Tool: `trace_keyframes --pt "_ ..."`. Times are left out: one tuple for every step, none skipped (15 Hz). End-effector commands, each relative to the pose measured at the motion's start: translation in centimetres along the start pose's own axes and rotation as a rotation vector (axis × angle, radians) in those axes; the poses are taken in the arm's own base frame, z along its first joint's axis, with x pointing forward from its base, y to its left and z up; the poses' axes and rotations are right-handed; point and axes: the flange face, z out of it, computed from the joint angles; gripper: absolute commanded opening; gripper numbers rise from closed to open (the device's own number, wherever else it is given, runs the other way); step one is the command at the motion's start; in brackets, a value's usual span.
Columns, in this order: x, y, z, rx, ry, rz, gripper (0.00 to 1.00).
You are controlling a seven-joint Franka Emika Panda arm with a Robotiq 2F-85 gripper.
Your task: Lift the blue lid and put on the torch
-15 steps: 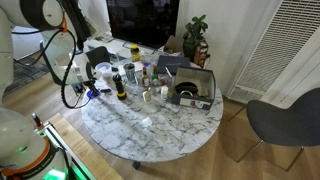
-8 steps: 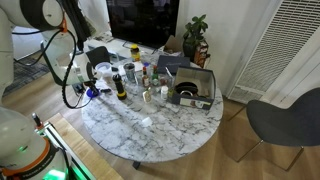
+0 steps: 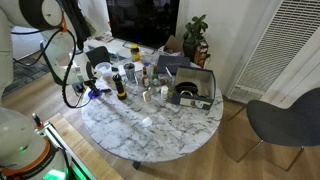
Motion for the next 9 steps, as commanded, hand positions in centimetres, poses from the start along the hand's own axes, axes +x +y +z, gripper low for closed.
trace_keyframes --pt "-0.44 0.33 -0.22 -0.002 0.012 -0.019 0.39" --pt "-0.47 0.37 -0.31 0.001 0.012 -0.019 0.41" --pt "-0.56 0.38 -0.43 0.007 0.010 -0.020 0.41" --pt "-0.49 0.46 -0.53 0.005 0.013 -0.019 0.42" --pt "-0.43 0.55 -0.53 0.001 0.012 -0.017 0.42" --pt "-0.29 0.73 -0.46 -0.005 0.014 -0.012 0.41" --pt "-0.19 0.91 -0.34 -0.006 0.011 -0.009 0.40" --pt "-0.04 1.11 -0.25 -0.009 0.012 -0.005 0.38" --pt "0.08 1.33 -0.13 -0.010 0.012 -0.001 0.38"
